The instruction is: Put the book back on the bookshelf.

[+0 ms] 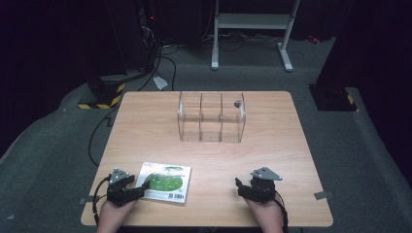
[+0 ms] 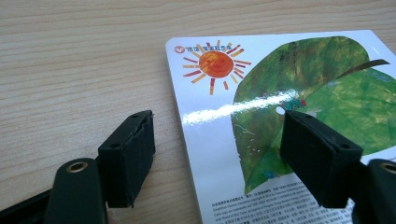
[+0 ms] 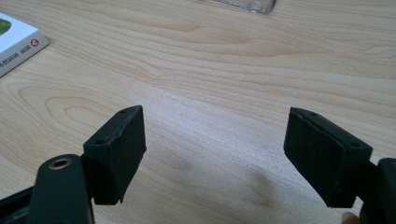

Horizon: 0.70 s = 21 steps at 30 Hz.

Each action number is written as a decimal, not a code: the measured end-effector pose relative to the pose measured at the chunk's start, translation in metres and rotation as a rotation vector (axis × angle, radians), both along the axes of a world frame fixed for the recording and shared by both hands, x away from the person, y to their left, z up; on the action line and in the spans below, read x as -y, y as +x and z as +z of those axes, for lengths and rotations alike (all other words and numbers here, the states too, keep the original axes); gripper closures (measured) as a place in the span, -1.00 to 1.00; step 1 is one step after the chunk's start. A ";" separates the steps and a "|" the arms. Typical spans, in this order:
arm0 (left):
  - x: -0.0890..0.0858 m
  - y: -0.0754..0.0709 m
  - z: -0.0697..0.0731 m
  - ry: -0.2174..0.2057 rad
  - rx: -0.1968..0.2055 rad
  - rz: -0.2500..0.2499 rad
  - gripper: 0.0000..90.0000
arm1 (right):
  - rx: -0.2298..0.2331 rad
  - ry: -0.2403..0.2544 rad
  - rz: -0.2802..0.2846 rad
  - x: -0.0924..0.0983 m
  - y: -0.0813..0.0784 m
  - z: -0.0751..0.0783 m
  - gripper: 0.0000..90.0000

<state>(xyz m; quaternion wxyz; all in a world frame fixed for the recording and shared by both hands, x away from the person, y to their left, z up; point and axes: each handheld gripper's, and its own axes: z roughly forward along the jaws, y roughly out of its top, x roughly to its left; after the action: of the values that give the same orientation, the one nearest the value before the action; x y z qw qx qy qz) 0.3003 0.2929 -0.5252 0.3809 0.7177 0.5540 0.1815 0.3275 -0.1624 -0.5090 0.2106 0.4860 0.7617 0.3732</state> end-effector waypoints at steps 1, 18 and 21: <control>0.000 0.000 0.000 0.004 0.002 -0.003 -0.41 | -0.004 0.001 -0.002 -0.001 0.000 0.000 -0.54; 0.014 -0.007 0.001 0.020 0.009 -0.014 -0.41 | -0.006 -0.005 0.011 -0.008 0.002 -0.002 -0.54; 0.016 -0.007 0.002 0.026 0.007 -0.029 -0.40 | -0.013 -0.004 0.011 -0.009 0.002 -0.003 -0.54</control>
<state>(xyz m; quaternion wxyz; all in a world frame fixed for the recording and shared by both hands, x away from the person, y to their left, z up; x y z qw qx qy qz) 0.2931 0.2767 -0.5232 0.3760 0.7300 0.5397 0.1856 0.3294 -0.1533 -0.5117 0.2044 0.4839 0.7664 0.3697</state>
